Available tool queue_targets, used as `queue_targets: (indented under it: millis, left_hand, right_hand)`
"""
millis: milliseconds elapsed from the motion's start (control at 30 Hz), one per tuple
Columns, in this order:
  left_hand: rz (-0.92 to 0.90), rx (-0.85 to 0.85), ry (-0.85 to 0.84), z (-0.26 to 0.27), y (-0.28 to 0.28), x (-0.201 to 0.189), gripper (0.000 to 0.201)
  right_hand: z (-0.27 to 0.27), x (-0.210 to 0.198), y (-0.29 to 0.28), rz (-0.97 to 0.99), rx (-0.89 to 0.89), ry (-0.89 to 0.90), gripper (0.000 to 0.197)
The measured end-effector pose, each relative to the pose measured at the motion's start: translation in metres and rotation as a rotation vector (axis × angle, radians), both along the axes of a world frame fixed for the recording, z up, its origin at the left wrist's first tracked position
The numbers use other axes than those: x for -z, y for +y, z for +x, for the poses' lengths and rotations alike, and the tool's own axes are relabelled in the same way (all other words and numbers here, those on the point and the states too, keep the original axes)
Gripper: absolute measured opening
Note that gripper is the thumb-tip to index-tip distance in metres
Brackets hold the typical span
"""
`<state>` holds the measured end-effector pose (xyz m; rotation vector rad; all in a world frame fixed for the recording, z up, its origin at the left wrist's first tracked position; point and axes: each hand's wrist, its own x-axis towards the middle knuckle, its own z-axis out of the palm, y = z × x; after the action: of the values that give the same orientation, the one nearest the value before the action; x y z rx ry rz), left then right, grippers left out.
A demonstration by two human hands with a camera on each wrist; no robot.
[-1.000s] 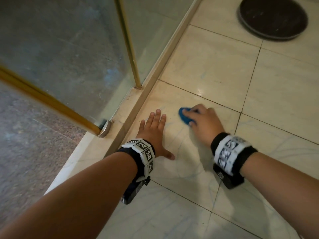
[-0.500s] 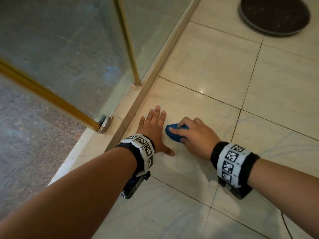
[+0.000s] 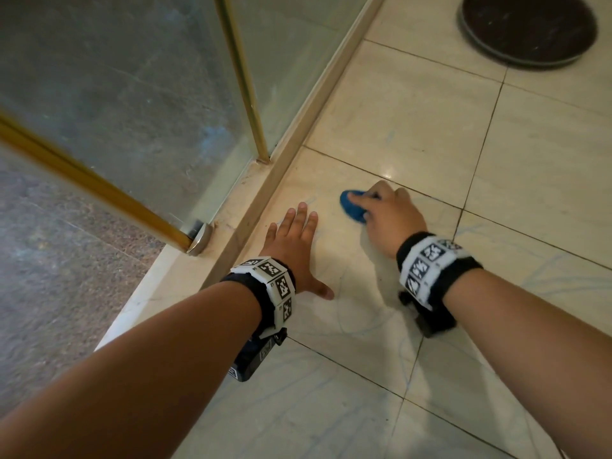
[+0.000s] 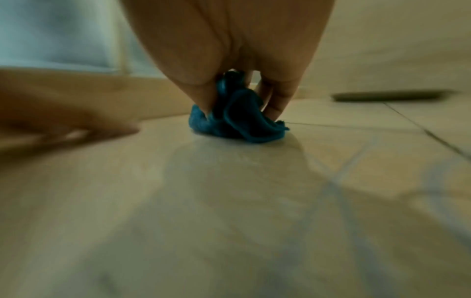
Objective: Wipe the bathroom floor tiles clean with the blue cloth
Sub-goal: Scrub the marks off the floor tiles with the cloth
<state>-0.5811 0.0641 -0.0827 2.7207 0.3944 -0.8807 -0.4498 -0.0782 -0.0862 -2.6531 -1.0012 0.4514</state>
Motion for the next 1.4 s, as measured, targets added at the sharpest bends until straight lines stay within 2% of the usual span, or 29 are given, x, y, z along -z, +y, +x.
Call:
queue_targets:
  millis: [33, 67, 100, 167, 200, 233, 267, 367, 400, 433, 467, 533, 567, 600, 633, 733, 767, 800, 833, 933, 967, 1033, 1133, 1167, 1200, 1300, 1333, 1367, 1400]
  left_hand:
    - [0.001, 0.000, -0.004, 0.000, 0.000, -0.001, 0.143]
    - [-0.001, 0.002, -0.005, 0.000, 0.000, -0.001, 0.143]
    - [-0.002, 0.002, -0.004, 0.000, 0.000, -0.001, 0.143]
    - [0.003, 0.006, -0.003, -0.001, 0.001, 0.001, 0.143]
    - [0.003, 0.009, -0.003, -0.001, 0.001, 0.001, 0.143]
    - [0.000, 0.009, -0.003, -0.001, 0.002, 0.001, 0.143]
    - [-0.006, 0.009, -0.003, -0.001, 0.002, 0.002, 0.143]
    - [-0.011, 0.010, -0.006, -0.001, 0.002, 0.002, 0.143]
    - [-0.011, 0.011, -0.007, -0.001, 0.002, 0.002, 0.143]
    - [-0.011, 0.010, -0.008, -0.001, 0.002, 0.002, 0.143]
    - [-0.010, 0.010, -0.009, 0.000, 0.003, 0.003, 0.143]
    - [0.002, 0.013, -0.003, 0.000, 0.002, 0.002, 0.143]
    - [0.006, 0.017, 0.000, 0.001, 0.002, 0.002, 0.142]
    - [0.008, 0.018, 0.005, 0.001, 0.003, 0.001, 0.142]
    - [0.009, 0.020, 0.012, 0.001, 0.002, -0.001, 0.142]
    - [0.052, 0.046, 0.047, 0.004, 0.001, -0.008, 0.143]
    - [0.070, 0.051, 0.056, 0.006, 0.000, -0.010, 0.143]
    - [0.078, 0.050, 0.057, 0.007, -0.001, -0.013, 0.143]
    - [0.074, 0.047, 0.053, 0.008, -0.004, -0.014, 0.142]
    - [0.058, 0.086, 0.036, 0.002, -0.011, -0.013, 0.145]
    - [0.061, 0.117, 0.039, -0.002, -0.013, -0.012, 0.145]
    - [0.056, 0.173, 0.051, -0.010, -0.017, -0.011, 0.147]
    - [0.034, 0.202, 0.059, -0.017, -0.021, -0.010, 0.148]
    - [0.030, 0.201, 0.066, -0.018, -0.021, -0.009, 0.148]
    - [0.035, 0.201, 0.070, -0.019, -0.021, -0.008, 0.149]
    - [0.073, 0.221, 0.065, -0.020, -0.020, -0.003, 0.148]
    - [0.076, 0.224, 0.061, -0.021, -0.020, -0.003, 0.148]
    - [0.075, 0.224, 0.060, -0.021, -0.019, -0.002, 0.148]
    - [0.070, 0.221, 0.062, -0.021, -0.019, -0.002, 0.148]
  right_hand:
    - [0.004, -0.001, 0.004, 0.021, 0.136, 0.048, 0.046]
    - [-0.002, -0.001, 0.010, 0.028, 0.184, 0.074, 0.046]
    - [-0.013, -0.002, 0.016, 0.021, 0.139, 0.066, 0.047]
    - [-0.038, -0.002, 0.018, -0.004, -0.134, -0.033, 0.051]
    - [-0.039, -0.001, 0.013, -0.016, -0.242, -0.069, 0.053]
    - [-0.027, -0.001, 0.007, -0.023, -0.272, -0.088, 0.053]
    - [-0.011, 0.000, 0.001, -0.050, -0.226, -0.105, 0.053]
    - [0.029, -0.003, -0.020, -0.080, 0.244, -0.018, 0.047]
    - [0.024, -0.005, -0.022, -0.077, 0.320, 0.005, 0.047]
    - [0.012, -0.007, -0.022, -0.100, 0.298, 0.014, 0.049]
    - [-0.007, -0.006, -0.019, -0.104, 0.180, -0.006, 0.051]
    - [-0.047, -0.006, -0.022, -0.039, -0.193, -0.092, 0.055]
    - [-0.054, -0.003, -0.026, -0.027, -0.324, -0.101, 0.055]
    - [-0.049, -0.002, -0.029, -0.016, -0.372, -0.083, 0.053]
    - [-0.036, -0.001, -0.032, -0.024, -0.312, -0.058, 0.051]
    - [0.007, 0.005, -0.045, 0.023, 0.169, 0.027, 0.043]
    - [0.009, 0.007, -0.047, 0.034, 0.265, 0.038, 0.042]
    - [0.002, 0.003, -0.044, 0.010, 0.254, 0.034, 0.043]
    - [-0.012, -0.002, -0.039, -0.036, 0.159, 0.043, 0.046]
    - [-0.065, -0.013, -0.033, -0.072, -0.287, -0.016, 0.051]
    - [-0.068, -0.013, -0.035, -0.063, -0.352, -0.006, 0.050]
    - [-0.047, -0.010, -0.041, -0.039, -0.287, 0.057, 0.048]
    - [-0.014, -0.004, -0.050, 0.023, 0.085, 0.091, 0.045]
    - [-0.018, -0.004, -0.051, 0.015, 0.125, 0.059, 0.045]
    - [-0.031, -0.006, -0.049, -0.010, 0.080, 0.031, 0.045]
    - [-0.089, -0.014, -0.047, 0.021, -0.341, 0.014, 0.046]
    - [-0.096, -0.014, -0.050, 0.037, -0.425, 0.046, 0.046]
    - [-0.089, -0.013, -0.051, 0.041, -0.453, 0.060, 0.046]
    - [-0.075, -0.012, -0.051, 0.024, -0.391, 0.059, 0.045]
